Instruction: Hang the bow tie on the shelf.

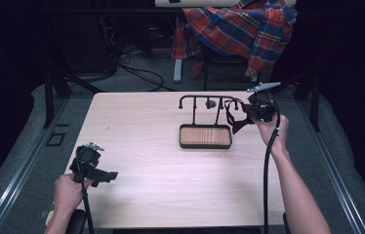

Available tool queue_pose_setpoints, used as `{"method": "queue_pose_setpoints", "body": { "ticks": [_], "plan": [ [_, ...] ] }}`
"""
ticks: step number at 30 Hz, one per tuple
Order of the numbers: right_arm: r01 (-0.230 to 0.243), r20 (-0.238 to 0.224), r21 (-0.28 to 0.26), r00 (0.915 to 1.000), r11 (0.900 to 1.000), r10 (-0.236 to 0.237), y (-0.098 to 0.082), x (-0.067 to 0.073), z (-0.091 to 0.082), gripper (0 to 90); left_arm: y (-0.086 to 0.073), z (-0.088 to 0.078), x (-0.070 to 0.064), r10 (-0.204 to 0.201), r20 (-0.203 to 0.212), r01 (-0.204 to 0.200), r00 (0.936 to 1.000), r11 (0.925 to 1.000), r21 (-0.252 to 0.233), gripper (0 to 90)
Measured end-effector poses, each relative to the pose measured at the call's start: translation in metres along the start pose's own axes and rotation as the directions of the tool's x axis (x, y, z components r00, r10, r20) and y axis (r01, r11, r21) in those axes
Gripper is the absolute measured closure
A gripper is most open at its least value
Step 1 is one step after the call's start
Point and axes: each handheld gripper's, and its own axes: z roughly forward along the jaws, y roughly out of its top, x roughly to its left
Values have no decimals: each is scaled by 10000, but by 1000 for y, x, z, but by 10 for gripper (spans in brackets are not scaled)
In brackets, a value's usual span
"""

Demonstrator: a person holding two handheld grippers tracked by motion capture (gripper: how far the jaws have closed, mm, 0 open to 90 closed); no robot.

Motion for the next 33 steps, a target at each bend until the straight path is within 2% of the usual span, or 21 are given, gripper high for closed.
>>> {"method": "queue_pose_setpoints", "body": {
  "ticks": [7, 17, 25, 33],
  "plan": [
    [-310, -90, 204, 9995, 9993, 312, -6, -6, 9, 883, 0, 0, -1, 5, 29, -5, 10000, 10000, 33, 101],
    [-305, -115, 363, 9995, 9989, 309, -11, -7, 15, 882, 0, 0, -1, 17, 43, -17, 10000, 10000, 28, 101],
    [-413, -299, 281, 9987, 9988, 422, -13, -7, 18, 881, 0, 0, -1, 23, 57, -23, 10000, 10000, 54, 102],
    [-486, -606, 443, 9968, 9978, 513, -17, -10, 24, 879, 0, 1, -1, 113, 48, -114, 9999, 9999, 62, 103]
  ]
}}
